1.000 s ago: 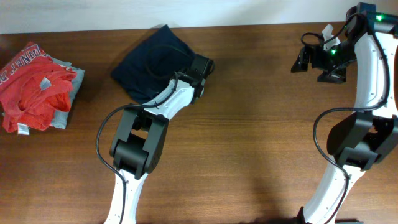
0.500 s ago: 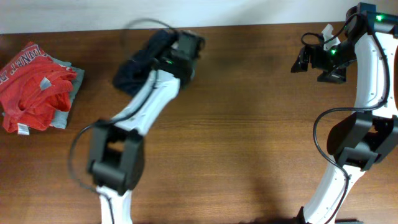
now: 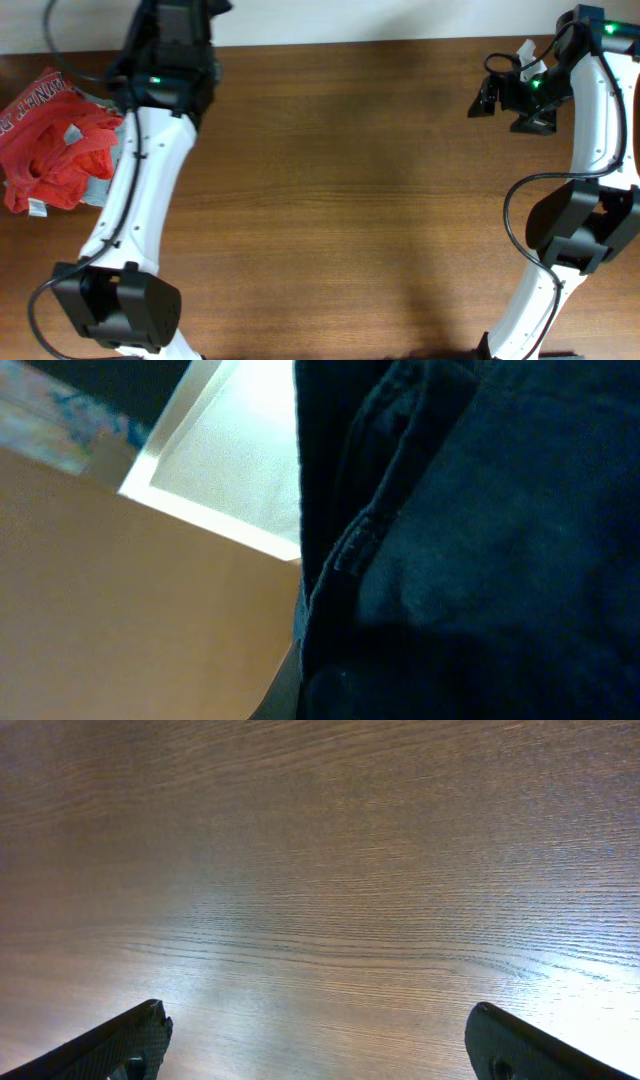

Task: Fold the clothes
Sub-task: 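Lift the navy bundle and place it on the red clothes pile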

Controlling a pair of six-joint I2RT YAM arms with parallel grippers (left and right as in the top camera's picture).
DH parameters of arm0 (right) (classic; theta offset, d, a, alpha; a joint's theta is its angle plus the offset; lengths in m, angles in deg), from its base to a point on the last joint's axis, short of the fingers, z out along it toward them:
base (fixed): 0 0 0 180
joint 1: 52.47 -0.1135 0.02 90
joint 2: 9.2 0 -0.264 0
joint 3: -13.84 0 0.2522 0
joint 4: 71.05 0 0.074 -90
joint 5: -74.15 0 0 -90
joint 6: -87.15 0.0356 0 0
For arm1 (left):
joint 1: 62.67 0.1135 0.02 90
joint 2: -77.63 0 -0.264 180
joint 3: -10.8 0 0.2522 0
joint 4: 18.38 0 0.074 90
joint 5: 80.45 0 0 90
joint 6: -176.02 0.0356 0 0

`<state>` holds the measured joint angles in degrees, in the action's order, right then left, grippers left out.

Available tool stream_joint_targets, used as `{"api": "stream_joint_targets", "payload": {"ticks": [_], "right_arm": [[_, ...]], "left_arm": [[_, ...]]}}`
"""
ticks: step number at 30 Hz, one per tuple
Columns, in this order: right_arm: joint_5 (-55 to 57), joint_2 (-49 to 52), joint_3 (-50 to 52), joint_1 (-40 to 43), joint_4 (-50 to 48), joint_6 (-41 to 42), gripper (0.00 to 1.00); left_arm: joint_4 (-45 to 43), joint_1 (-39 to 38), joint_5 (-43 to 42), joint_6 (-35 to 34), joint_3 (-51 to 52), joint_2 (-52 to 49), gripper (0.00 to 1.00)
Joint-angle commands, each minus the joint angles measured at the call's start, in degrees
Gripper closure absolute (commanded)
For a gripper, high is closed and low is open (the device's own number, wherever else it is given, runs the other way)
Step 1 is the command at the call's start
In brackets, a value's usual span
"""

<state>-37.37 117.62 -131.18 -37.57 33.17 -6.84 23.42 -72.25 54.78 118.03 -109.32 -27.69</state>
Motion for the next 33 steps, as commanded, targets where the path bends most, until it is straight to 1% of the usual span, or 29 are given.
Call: {"api": "stream_joint_targets", "payload": {"ticks": [1, 6, 11, 16, 21, 24, 25, 27, 33], "right_arm": [[-0.6, -0.9, -0.6, -0.3, 0.2, -0.5, 0.01], [-0.6, -0.9, -0.6, -0.4, 0.2, -0.5, 0.01], [-0.6, -0.9, -0.6, -0.4, 0.2, -0.5, 0.01], [-0.5, -0.9, -0.6, -0.3, 0.2, -0.5, 0.01], [-0.5, -0.9, -0.6, -0.3, 0.3, -0.5, 0.01], [-0.5, -0.9, -0.6, -0.3, 0.6, -0.5, 0.01], [-0.5, -0.9, -0.6, -0.3, 0.7, -0.5, 0.01], [-0.5, -0.9, -0.6, -0.4, 0.7, -0.5, 0.01], [-0.5, -0.9, -0.6, -0.3, 1.3, -0.5, 0.01]], "left_arm": [[-3.1, 4.6, 1.5, 7.0, -3.3, 3.0, 1.0], [-9.3, 10.2, 0.5, 10.6, -3.3, 3.0, 1.0], [-14.5, 12.6, 0.0, 13.3, -3.3, 3.2, 1.0], [-17.7, 15.2, 0.2, 17.9, -3.3, 3.8, 1.0], [-15.6, 19.8, -0.3, 18.1, -3.3, 4.1, 1.0], [-13.1, 22.7, -3.9, 18.2, -3.3, 4.1, 1.0], [-13.0, 24.6, -5.8, 18.2, -3.3, 4.1, 1.0], [-13.1, 25.9, -7.1, 18.3, -3.3, 4.1, 1.0], [-12.9, 30.2, -8.3, 20.4, -3.3, 4.1, 1.0]]}}
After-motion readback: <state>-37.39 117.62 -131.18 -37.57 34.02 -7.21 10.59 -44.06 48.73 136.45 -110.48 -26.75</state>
